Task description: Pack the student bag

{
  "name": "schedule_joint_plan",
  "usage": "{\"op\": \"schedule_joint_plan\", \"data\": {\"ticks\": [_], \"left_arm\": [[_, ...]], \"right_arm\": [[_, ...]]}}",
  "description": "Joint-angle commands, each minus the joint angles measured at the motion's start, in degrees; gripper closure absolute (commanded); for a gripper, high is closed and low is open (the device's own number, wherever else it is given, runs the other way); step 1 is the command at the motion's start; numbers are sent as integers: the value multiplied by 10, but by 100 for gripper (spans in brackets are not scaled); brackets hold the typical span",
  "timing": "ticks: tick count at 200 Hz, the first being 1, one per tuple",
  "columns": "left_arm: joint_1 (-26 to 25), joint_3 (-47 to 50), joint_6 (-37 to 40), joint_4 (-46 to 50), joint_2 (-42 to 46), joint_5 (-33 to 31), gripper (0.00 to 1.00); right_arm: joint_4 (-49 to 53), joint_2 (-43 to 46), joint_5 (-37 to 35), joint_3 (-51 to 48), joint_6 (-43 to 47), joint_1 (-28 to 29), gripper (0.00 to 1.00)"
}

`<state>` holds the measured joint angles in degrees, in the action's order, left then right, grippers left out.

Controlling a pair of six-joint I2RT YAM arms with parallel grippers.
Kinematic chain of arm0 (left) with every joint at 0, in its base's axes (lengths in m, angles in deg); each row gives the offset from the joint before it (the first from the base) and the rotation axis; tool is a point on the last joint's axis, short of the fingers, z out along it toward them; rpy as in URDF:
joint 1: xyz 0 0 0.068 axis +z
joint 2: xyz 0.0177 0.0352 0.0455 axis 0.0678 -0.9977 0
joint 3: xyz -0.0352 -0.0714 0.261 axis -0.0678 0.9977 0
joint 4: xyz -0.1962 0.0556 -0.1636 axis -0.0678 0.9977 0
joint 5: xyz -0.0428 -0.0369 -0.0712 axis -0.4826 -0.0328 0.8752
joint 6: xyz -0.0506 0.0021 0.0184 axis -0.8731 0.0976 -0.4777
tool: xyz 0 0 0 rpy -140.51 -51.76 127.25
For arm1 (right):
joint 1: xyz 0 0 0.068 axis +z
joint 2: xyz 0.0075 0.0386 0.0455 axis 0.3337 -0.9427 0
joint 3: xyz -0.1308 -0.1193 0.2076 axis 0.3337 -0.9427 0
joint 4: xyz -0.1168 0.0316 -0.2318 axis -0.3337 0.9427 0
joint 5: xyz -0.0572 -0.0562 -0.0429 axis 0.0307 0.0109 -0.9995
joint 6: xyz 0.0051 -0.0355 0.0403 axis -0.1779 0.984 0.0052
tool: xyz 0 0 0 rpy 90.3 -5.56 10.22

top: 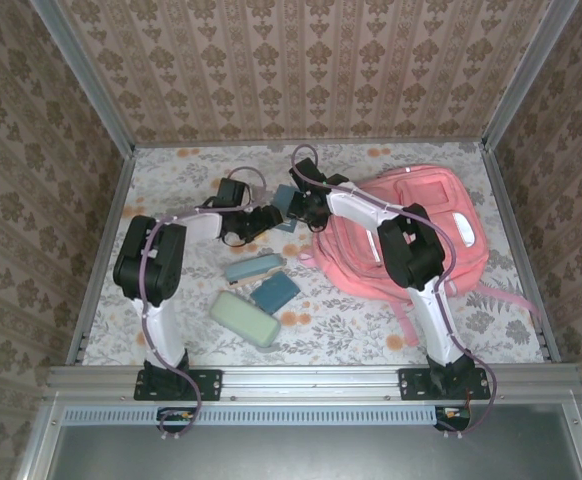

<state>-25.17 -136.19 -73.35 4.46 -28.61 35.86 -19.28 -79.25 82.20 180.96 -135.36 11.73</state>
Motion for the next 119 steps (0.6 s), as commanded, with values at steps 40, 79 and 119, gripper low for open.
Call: {"op": "schedule_joint_plan", "data": {"ticks": [40, 79, 119], "left_arm": [[40, -51, 28, 42, 23, -11, 30], [47, -114, 62, 71, -41, -5, 28], [47, -140, 77, 91, -82, -14, 28]], "right_arm": [[36, -55, -65, 50, -3, -5, 60], [-8, -75, -52, 62, 2, -13, 55], [-26, -110, 15, 93, 12, -22, 57]]}}
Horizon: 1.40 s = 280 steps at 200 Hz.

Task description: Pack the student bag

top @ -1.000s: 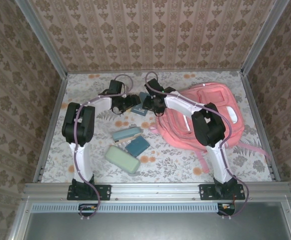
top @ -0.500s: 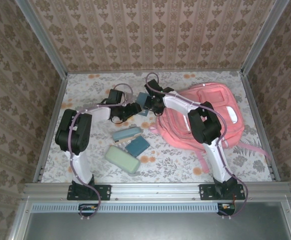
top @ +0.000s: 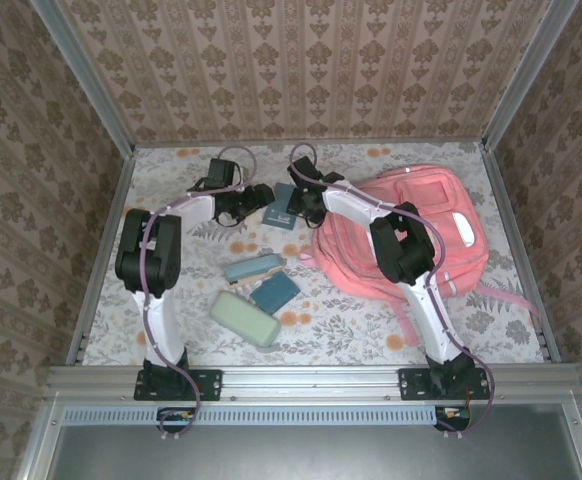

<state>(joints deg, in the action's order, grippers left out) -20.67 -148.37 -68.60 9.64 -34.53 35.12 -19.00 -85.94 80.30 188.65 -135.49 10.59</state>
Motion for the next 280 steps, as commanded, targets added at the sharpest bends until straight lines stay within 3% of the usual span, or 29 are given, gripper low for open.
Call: {"op": "schedule_joint_plan", "data": {"ticks": [1, 49, 123, 164, 202, 280], "left_arm": [[2, -19, 30, 39, -24, -6, 28], [-2, -48, 30, 41, -61, 28, 29], [-4, -10, -28, -47, -58, 131, 31], [3, 24, -52, -85, -34, 145, 35], [10, 49, -67, -116, -11, 161, 46], [15, 68, -76, -137, 30, 174, 47]], "right_arm": [[-30, -43, 34, 16, 13, -11, 57], [-85, -56, 116, 7, 7, -13, 64], [-157, -60, 227, -9, -15, -13, 67], [-144, -54, 225, -13, -8, -15, 68], [-144, -45, 220, -28, -5, -17, 69], [-127, -43, 214, -30, -1, -17, 69]]}}
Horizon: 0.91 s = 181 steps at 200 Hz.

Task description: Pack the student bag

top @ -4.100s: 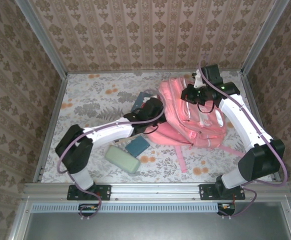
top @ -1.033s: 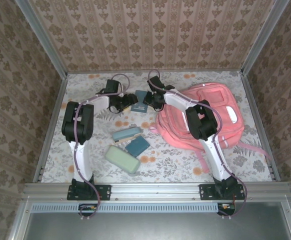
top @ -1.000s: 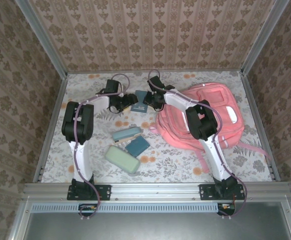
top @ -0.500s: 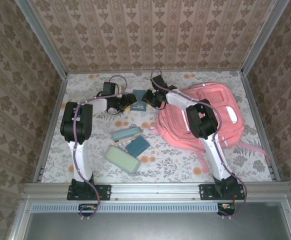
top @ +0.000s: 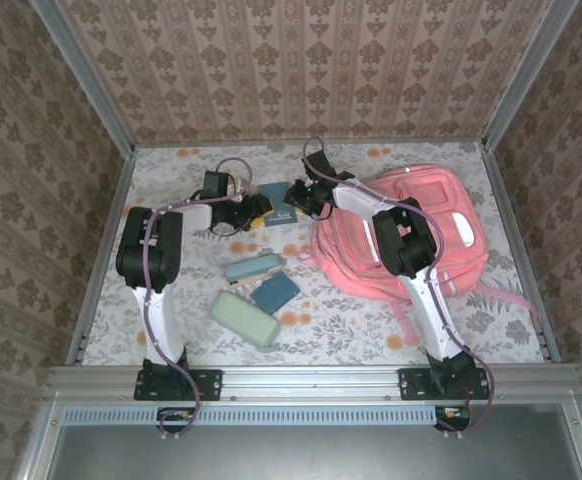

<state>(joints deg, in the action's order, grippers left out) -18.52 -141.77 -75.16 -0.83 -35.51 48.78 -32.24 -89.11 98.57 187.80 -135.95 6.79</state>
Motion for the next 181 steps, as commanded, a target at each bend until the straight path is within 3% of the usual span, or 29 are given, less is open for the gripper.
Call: {"op": "schedule_joint_plan", "data": {"ticks": [1, 53, 85, 108, 134, 150, 181], "left_arm": [[-6, 3, -10, -32, 40, 37, 47], [-7, 0, -16, -34, 48, 34, 49], [-6, -2, -6, -10, 42, 24, 57], [-7, -1, -3, -5, 42, 22, 58], [-7, -2, 4, 7, 44, 15, 67], [-7, -2, 7, 13, 42, 11, 86], [-7, -5, 3, 17, 35, 2, 93]], "right_arm": [[5, -12, 31, -22, 4, 21, 69], [8, -11, 31, -21, 5, 21, 68], [9, -11, 31, -20, 6, 21, 68], [9, -10, 32, -21, 6, 20, 68], [8, -9, 31, -22, 6, 20, 67], [8, -6, 31, -23, 6, 20, 67], [6, 2, 31, -29, 8, 19, 66]]}}
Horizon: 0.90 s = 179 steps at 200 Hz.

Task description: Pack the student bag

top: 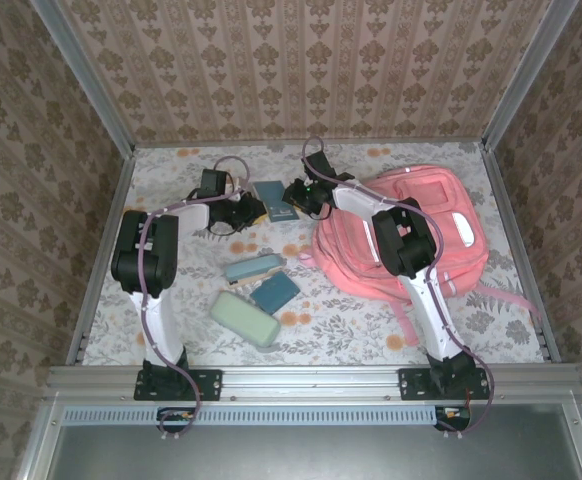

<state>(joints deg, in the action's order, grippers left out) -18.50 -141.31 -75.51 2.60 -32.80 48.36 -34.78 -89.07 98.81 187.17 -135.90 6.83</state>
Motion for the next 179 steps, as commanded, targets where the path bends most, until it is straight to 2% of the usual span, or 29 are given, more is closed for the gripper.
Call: {"op": "schedule_joint_plan", "data": {"ticks": [1, 11, 38, 56, 88, 118, 179], "left_arm": [[-7, -10, 6, -17, 8, 6, 94], [-6, -11, 4, -17, 6, 6, 100], [-7, -4, -2, -26, 13, 2, 100], [-5, 1, -2, -28, 29, 2, 100], [2, 8, 2, -26, 51, 7, 100], [6, 18, 1, -27, 66, 14, 100], [13, 35, -30, -60, 81, 32, 100]], "right_arm": [[32, 3, 28, -23, 8, 19, 66], [32, 6, 27, -24, 9, 20, 65], [34, 14, 24, -29, 12, 16, 63], [34, 22, 23, -36, 15, 12, 57], [31, 32, 26, -45, 22, 7, 56], [36, 35, 28, -49, 28, 5, 43], [-38, 41, 91, -93, -21, -2, 39]]}}
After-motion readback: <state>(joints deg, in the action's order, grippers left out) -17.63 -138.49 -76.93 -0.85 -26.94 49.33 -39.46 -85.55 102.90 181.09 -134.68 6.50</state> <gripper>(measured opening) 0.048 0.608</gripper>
